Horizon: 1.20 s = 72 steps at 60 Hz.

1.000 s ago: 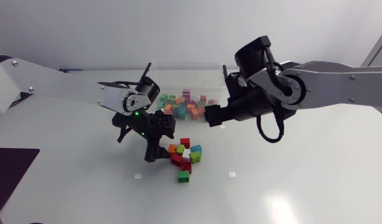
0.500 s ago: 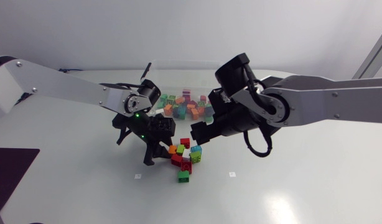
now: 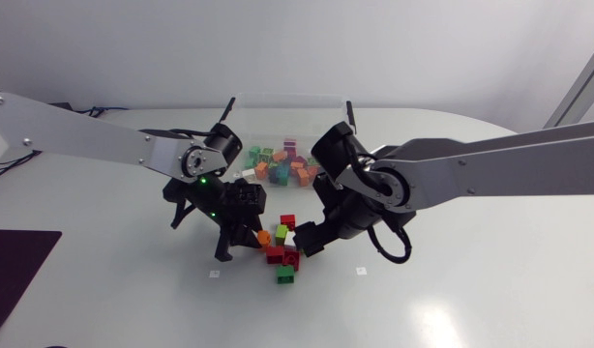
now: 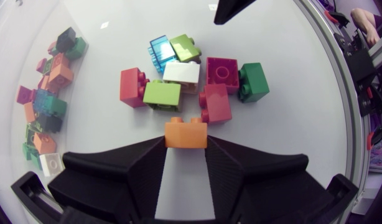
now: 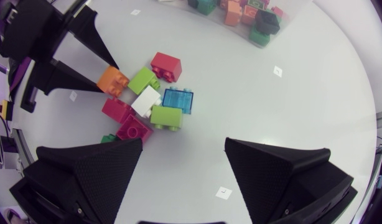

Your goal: Place the duplo bricks in the container

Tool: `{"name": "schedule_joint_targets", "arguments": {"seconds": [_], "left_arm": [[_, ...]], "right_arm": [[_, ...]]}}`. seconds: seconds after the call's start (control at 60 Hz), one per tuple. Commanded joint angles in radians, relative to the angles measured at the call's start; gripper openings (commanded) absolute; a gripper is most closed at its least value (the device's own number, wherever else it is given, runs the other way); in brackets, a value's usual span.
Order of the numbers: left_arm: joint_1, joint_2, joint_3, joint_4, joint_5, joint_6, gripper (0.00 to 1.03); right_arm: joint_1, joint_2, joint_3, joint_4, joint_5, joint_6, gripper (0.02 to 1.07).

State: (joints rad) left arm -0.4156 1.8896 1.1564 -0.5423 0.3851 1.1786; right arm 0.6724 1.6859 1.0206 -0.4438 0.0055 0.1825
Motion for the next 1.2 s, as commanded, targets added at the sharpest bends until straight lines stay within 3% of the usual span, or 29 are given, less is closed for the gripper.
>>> {"name": "schedule_joint_targets", "arguments": {"seconds": [0.0, 0.533, 0.9, 1.017, 1.117, 1.183], "left_arm": [[0.024, -0.066, -0.032, -0.011, 0.008, -0.004, 0.25], [0.143, -0.274, -0.081, 0.008, 0.041, -0.125, 0.25], [0.159, -0.412, -0.104, 0.008, 0.051, -0.178, 0.25], [0.159, -0.440, -0.107, 0.008, 0.052, -0.186, 0.25], [0.166, -0.468, -0.100, 0.016, 0.055, -0.208, 0.25], [0.175, -0.485, -0.098, 0.038, 0.058, -0.235, 0.25]], "right_arm": [[0.007, 0.047, 0.022, -0.021, 0.013, 0.012, 0.97], [0.038, 0.202, 0.203, -0.119, 0.040, 0.003, 0.93], [0.033, 0.281, 0.263, -0.167, 0.079, 0.017, 0.93], [0.036, 0.294, 0.276, -0.173, 0.083, 0.020, 0.79], [0.042, 0.307, 0.291, -0.187, 0.087, 0.032, 0.77], [0.044, 0.314, 0.297, -0.191, 0.088, 0.044, 0.71]]}}
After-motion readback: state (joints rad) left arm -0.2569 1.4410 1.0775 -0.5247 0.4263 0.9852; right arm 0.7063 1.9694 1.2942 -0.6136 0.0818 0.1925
